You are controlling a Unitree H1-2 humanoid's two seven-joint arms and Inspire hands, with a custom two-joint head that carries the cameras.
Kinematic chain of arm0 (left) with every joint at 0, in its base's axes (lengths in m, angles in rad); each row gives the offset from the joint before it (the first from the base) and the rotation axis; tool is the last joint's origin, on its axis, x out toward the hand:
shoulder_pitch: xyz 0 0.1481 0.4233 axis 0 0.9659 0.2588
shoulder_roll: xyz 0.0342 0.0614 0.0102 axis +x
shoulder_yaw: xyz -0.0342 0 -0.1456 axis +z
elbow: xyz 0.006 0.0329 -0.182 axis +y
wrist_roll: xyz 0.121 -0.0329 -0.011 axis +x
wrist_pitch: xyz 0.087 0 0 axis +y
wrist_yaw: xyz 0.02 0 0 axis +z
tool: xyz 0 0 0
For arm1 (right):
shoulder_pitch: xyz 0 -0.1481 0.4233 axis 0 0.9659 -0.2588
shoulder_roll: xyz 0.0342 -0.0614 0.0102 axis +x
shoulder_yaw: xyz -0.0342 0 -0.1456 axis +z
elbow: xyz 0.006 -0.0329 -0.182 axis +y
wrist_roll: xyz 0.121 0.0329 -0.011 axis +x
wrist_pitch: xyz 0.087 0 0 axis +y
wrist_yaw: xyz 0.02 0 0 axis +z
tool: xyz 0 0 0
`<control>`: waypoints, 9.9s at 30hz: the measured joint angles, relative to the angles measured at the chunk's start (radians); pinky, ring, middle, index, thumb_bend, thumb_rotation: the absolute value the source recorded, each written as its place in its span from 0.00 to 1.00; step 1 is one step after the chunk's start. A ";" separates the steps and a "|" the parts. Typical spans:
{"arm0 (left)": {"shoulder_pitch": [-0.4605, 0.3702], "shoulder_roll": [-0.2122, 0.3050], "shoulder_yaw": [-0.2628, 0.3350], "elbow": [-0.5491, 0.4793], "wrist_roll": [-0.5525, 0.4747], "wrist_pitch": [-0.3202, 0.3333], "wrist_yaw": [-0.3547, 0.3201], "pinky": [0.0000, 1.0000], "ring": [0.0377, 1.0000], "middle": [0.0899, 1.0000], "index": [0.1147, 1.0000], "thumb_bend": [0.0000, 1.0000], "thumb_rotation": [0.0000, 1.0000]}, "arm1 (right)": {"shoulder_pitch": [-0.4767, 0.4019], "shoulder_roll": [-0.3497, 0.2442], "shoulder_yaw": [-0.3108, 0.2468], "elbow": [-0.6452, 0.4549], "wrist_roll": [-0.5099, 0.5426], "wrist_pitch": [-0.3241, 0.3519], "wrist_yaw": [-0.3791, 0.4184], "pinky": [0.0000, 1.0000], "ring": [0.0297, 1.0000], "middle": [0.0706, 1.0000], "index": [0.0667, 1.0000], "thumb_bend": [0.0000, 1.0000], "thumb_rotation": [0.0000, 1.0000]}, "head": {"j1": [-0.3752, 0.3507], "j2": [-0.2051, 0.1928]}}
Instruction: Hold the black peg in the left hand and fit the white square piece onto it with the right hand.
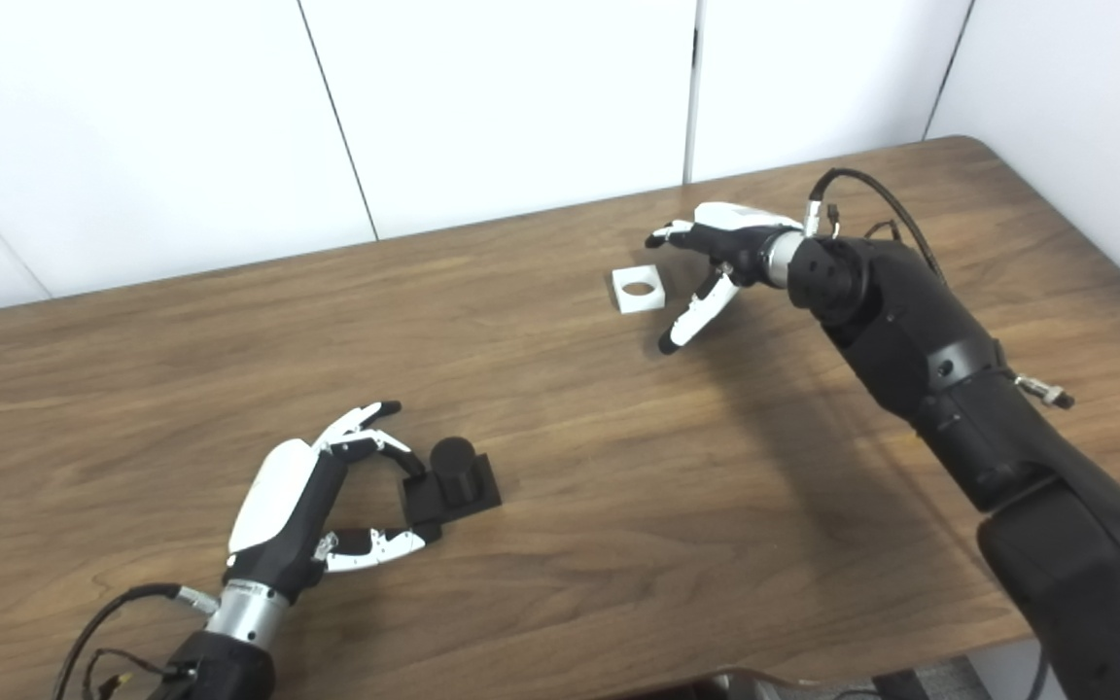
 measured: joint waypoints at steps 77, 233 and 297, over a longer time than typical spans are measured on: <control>0.020 -0.010 0.018 -0.033 0.007 0.042 -0.010 0.82 0.92 0.89 0.43 0.52 0.07 | -0.147 0.069 0.151 0.273 -0.094 -0.096 -0.153 0.87 0.95 0.93 0.73 0.72 0.34 | 0.060 0.057; -0.010 -0.044 0.036 -0.009 0.040 0.053 -0.041 0.84 0.92 0.89 0.42 0.52 0.07 | 0.121 0.104 0.036 -0.551 -0.029 -0.184 -0.073 0.91 0.89 0.81 0.44 0.52 0.15 | 0.144 0.101; -0.028 -0.066 0.026 -0.002 0.067 0.085 -0.039 0.82 0.92 0.89 0.43 0.52 0.08 | 0.151 0.220 0.071 -0.540 -0.020 -0.184 0.069 0.93 0.92 0.83 0.44 0.52 0.15 | 0.190 0.135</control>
